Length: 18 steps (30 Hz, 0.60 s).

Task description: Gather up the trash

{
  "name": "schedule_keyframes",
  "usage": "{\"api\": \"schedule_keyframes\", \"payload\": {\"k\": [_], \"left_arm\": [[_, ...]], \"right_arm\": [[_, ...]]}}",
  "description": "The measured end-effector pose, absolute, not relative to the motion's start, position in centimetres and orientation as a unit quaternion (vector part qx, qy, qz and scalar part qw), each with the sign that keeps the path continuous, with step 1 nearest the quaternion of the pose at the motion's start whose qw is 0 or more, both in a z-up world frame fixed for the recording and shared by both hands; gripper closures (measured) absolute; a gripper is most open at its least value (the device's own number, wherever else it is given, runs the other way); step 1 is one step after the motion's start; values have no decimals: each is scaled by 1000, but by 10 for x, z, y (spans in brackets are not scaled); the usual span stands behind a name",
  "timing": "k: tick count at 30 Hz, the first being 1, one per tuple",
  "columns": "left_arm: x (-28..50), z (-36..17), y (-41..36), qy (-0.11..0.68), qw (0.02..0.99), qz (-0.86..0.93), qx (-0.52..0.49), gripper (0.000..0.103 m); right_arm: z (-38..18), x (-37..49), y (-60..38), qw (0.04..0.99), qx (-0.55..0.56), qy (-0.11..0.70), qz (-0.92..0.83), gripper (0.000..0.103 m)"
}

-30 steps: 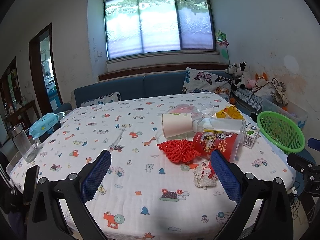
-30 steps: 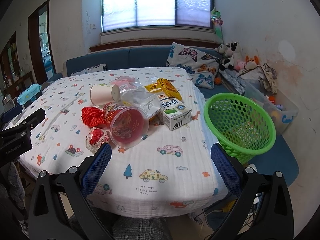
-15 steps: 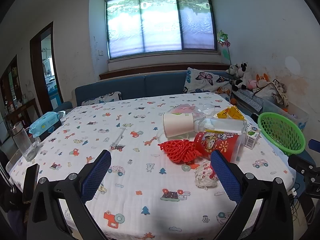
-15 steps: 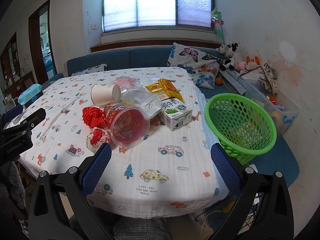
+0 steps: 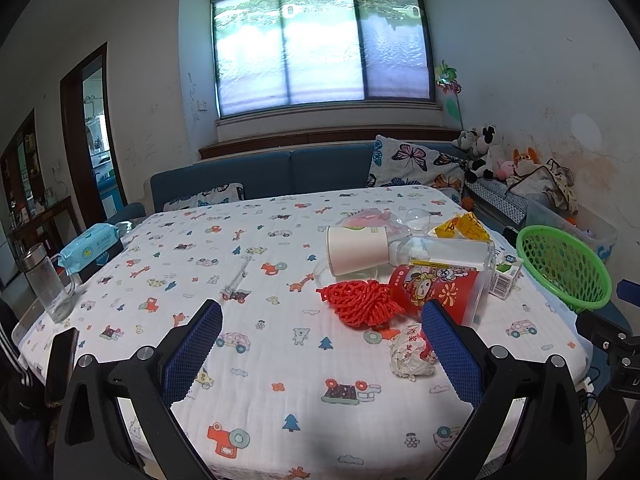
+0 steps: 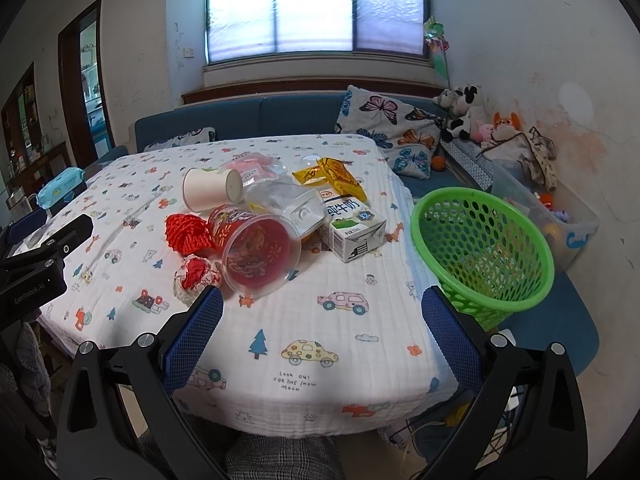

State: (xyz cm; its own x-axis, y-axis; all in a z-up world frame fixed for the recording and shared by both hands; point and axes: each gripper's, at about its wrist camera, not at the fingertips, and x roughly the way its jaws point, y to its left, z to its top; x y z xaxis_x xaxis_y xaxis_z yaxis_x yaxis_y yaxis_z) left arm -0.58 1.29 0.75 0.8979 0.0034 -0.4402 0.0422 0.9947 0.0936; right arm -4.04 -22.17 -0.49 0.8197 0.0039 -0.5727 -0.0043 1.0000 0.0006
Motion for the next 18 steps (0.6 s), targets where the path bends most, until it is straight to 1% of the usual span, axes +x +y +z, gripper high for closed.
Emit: {"api": "schedule_keyframes", "payload": {"k": [18], "left_arm": [[-6, 7, 14, 226, 973, -9, 50, 6]], "right_arm": [[-9, -33, -220, 952, -2, 306, 12, 4]]}}
